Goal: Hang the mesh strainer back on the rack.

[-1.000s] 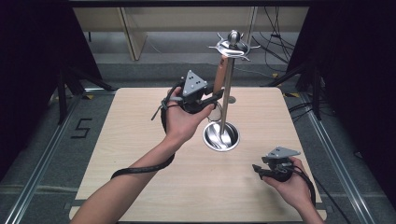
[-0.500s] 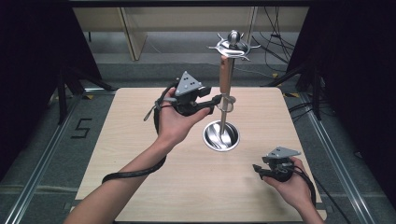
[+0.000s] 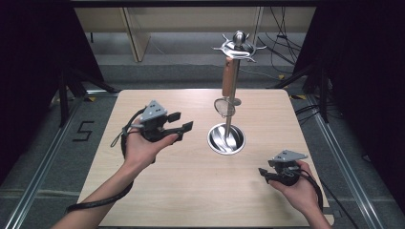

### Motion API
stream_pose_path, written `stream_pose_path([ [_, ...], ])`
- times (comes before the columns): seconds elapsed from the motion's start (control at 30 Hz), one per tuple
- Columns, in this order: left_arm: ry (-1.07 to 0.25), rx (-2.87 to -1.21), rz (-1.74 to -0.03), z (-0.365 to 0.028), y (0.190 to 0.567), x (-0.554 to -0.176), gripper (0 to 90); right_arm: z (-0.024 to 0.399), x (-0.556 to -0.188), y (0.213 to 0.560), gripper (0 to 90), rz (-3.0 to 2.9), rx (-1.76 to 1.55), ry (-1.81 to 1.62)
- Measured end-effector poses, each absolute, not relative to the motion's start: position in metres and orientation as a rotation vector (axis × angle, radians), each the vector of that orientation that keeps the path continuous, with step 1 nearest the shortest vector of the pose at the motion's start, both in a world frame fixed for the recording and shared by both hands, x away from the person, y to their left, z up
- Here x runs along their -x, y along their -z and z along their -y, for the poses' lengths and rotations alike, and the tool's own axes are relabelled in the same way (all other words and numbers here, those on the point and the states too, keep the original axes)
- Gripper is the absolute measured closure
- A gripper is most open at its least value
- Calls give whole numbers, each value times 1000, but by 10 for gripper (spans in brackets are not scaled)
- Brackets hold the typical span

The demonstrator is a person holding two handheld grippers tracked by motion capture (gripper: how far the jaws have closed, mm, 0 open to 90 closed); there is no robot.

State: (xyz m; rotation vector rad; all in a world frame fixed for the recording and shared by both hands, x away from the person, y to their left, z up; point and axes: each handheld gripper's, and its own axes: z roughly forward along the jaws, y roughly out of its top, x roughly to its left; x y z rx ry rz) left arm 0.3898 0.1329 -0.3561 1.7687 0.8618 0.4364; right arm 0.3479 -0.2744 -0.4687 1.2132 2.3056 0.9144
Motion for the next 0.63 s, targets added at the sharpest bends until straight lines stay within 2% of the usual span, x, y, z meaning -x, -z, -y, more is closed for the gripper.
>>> stream_pose_path([
  [0.4,-428,-1878,-1058,-205,460,-361,418,274,-349,469,499,-2318,-1254,-903],
  [0.5,-404,-1886,-1084,-211,468,-358,420,275,-350,470,499,-2317,-1233,-898],
  [0.63,-442,-1855,-1054,-210,461,-360,418,275,-350,469,499,-2315,-1218,-892],
])
